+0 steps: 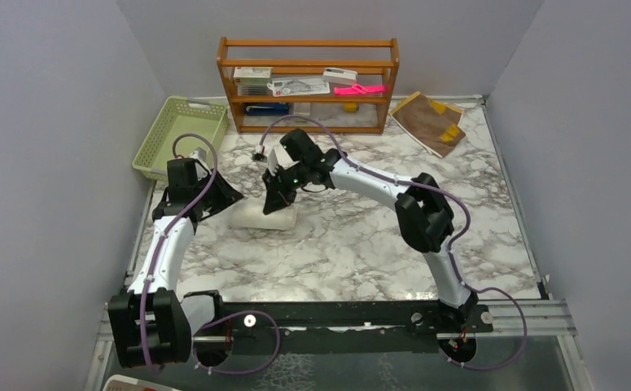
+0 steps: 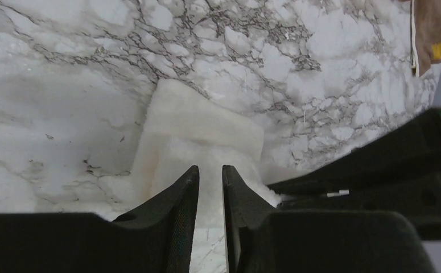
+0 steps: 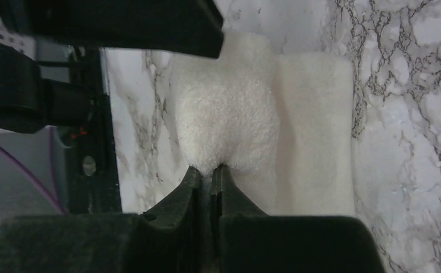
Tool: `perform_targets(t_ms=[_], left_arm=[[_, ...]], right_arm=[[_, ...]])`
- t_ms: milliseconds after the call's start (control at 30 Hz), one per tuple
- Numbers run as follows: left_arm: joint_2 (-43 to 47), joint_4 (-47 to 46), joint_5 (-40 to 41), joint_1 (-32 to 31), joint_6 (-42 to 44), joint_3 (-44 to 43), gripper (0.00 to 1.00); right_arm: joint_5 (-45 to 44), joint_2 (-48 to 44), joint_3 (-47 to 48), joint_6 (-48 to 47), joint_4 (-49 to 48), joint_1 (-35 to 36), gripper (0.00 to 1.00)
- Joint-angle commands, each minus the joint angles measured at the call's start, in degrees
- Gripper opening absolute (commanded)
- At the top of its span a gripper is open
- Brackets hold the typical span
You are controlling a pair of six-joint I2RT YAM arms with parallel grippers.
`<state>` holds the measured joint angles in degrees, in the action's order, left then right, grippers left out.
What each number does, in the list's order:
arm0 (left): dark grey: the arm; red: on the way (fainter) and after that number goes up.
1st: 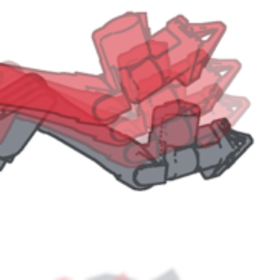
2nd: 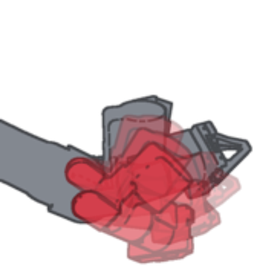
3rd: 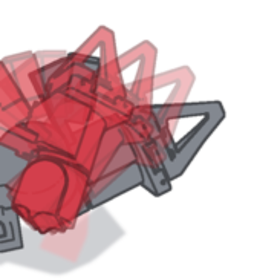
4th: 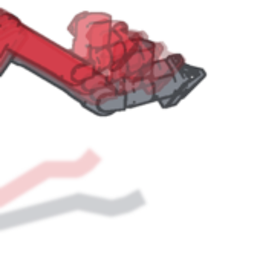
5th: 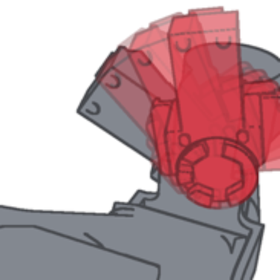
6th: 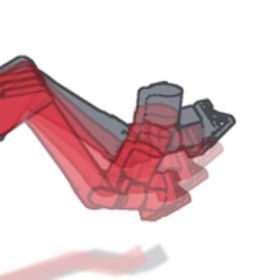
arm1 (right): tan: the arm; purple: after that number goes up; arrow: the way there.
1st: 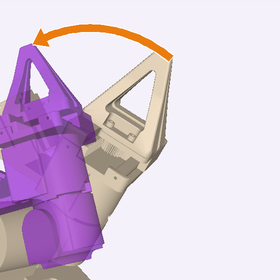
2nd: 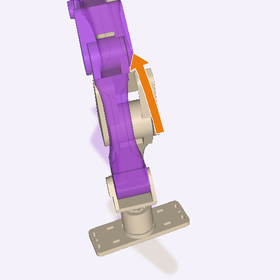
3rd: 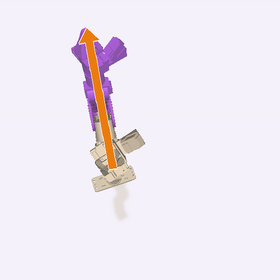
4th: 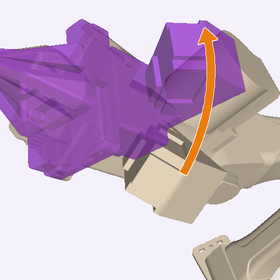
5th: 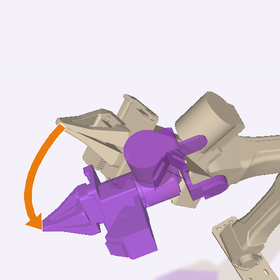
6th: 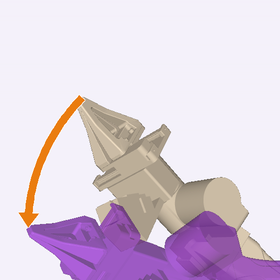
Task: Roll the towels
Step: Roll the towel at the center of the board, then pick up the towel at the center of the board.
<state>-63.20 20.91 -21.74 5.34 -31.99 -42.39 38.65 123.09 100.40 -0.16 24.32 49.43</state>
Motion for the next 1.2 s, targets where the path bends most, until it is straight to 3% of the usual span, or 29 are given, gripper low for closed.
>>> perform_targets(t_ms=[0,300,533,600,633,733,800,1167], left_arm=[[1.48,-0.3,-6.8,0.24,0.47,2.39,0.25],[0.82,-7.65,-10.68,0.22,-5.59,8.23,0.25],[-0.34,-10.82,-11.43,0.01,-10.12,11.22,0.28],[-0.05,-11.21,-11.49,-0.19,-11.53,12.45,0.37],[0.52,-11.36,-11.36,-0.28,-12.45,13.27,0.47],[3.11,-12.4,-10.25,-0.8,-16.13,16.23,0.95],[3.43,-13.3,-9.89,-1.38,-18.31,18.17,0.99],[1.31,-28.21,-4.5,-3.03,-31.97,28.63,0.99]], right_arm=[[17.37,10.38,10.63,10.56,12.1,-5.04,0.01],[23.17,20.66,11.77,21.71,6.3,-7.38,0.01],[21.73,24.13,9.07,28.33,2.12,-8.26,0.01],[19.89,24.32,8.19,29.16,1.57,-8.74,0.01],[18.87,24.46,7.95,29.5,1.55,-9.02,0.01],[17.41,24.62,7.43,29.99,1.38,-9.64,0.01],[16.98,24.66,7.03,30.37,1.11,-9.95,0.01],[16.68,22.61,3.79,31.58,-1.26,-10.45,0.01]])
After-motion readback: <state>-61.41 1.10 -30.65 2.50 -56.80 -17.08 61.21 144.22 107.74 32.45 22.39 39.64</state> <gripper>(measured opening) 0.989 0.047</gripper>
